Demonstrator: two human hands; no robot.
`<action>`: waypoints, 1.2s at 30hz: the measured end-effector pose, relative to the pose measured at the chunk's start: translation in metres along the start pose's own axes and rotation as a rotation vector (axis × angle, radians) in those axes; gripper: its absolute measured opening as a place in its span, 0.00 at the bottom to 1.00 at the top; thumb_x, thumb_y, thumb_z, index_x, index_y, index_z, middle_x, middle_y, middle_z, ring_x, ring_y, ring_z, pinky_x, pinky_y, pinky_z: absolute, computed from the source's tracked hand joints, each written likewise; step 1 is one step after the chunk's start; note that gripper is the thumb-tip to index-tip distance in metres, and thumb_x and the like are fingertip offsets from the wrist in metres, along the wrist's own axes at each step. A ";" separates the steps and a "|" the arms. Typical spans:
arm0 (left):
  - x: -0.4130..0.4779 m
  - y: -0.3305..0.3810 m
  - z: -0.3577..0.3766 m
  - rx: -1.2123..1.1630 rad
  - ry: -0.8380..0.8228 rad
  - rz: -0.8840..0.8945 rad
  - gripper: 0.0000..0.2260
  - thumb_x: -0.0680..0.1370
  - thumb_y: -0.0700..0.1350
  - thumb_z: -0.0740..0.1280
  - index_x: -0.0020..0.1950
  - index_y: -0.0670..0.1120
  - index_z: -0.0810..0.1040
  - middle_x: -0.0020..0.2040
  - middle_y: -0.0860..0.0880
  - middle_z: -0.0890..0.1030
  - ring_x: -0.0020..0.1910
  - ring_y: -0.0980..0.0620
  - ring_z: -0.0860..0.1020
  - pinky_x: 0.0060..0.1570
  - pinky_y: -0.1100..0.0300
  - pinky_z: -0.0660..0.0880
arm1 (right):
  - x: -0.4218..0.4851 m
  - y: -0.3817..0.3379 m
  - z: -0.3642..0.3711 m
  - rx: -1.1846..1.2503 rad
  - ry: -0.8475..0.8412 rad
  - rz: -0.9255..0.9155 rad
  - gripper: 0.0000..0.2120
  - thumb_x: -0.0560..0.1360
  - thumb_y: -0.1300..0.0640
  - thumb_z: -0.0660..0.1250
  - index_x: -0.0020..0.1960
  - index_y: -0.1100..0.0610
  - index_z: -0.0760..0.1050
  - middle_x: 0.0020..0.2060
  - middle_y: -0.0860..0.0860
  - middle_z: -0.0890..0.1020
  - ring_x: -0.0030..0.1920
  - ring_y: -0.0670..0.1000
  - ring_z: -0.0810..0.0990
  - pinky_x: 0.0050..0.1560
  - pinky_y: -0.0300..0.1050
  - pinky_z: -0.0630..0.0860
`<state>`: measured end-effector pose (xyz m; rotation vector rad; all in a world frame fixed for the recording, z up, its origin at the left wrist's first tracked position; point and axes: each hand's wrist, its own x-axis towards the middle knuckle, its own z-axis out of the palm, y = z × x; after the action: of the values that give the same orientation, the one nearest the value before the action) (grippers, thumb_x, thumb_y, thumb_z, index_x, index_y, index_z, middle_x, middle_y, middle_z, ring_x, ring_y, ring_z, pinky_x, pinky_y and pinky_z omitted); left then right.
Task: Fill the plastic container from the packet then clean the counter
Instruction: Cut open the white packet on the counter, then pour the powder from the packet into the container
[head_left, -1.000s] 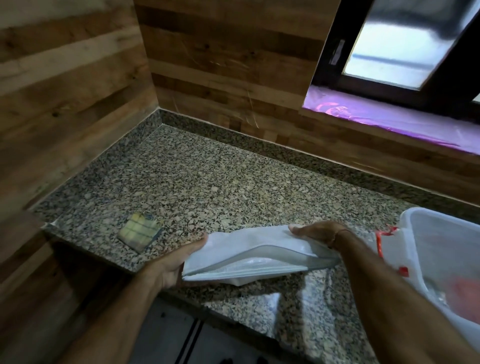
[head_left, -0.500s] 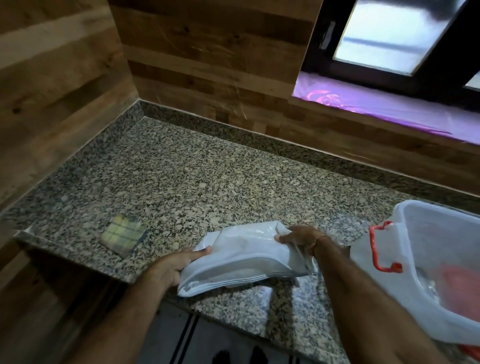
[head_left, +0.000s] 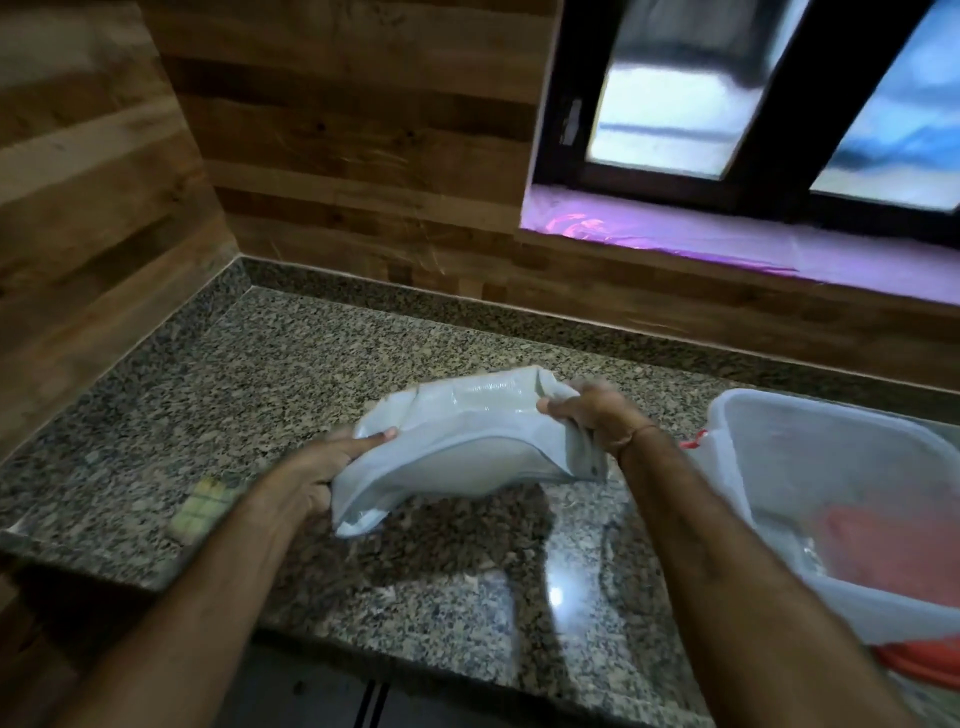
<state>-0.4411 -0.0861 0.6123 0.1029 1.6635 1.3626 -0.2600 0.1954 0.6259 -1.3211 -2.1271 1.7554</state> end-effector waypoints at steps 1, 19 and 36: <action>-0.010 0.018 0.012 0.001 -0.003 0.048 0.26 0.70 0.47 0.77 0.65 0.39 0.79 0.48 0.36 0.87 0.38 0.41 0.85 0.36 0.48 0.84 | -0.011 -0.015 -0.016 0.028 0.018 -0.053 0.05 0.75 0.63 0.75 0.48 0.62 0.80 0.35 0.52 0.84 0.33 0.51 0.81 0.33 0.41 0.77; -0.053 0.062 0.369 -0.107 -0.164 0.511 0.12 0.71 0.40 0.79 0.49 0.44 0.79 0.47 0.40 0.84 0.42 0.46 0.81 0.44 0.52 0.81 | -0.128 0.061 -0.351 0.316 0.461 -0.400 0.06 0.77 0.65 0.72 0.54 0.62 0.81 0.36 0.50 0.84 0.34 0.47 0.80 0.31 0.35 0.77; -0.046 -0.028 0.428 1.070 0.009 0.888 0.37 0.67 0.60 0.79 0.66 0.53 0.60 0.60 0.52 0.75 0.51 0.49 0.78 0.43 0.54 0.77 | -0.118 0.154 -0.361 0.732 0.231 -0.478 0.28 0.73 0.35 0.71 0.56 0.60 0.78 0.52 0.64 0.83 0.51 0.60 0.81 0.55 0.58 0.79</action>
<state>-0.1065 0.1839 0.6478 1.5907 2.2938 0.8420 0.0984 0.3887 0.6718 -0.7001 -1.3087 1.7804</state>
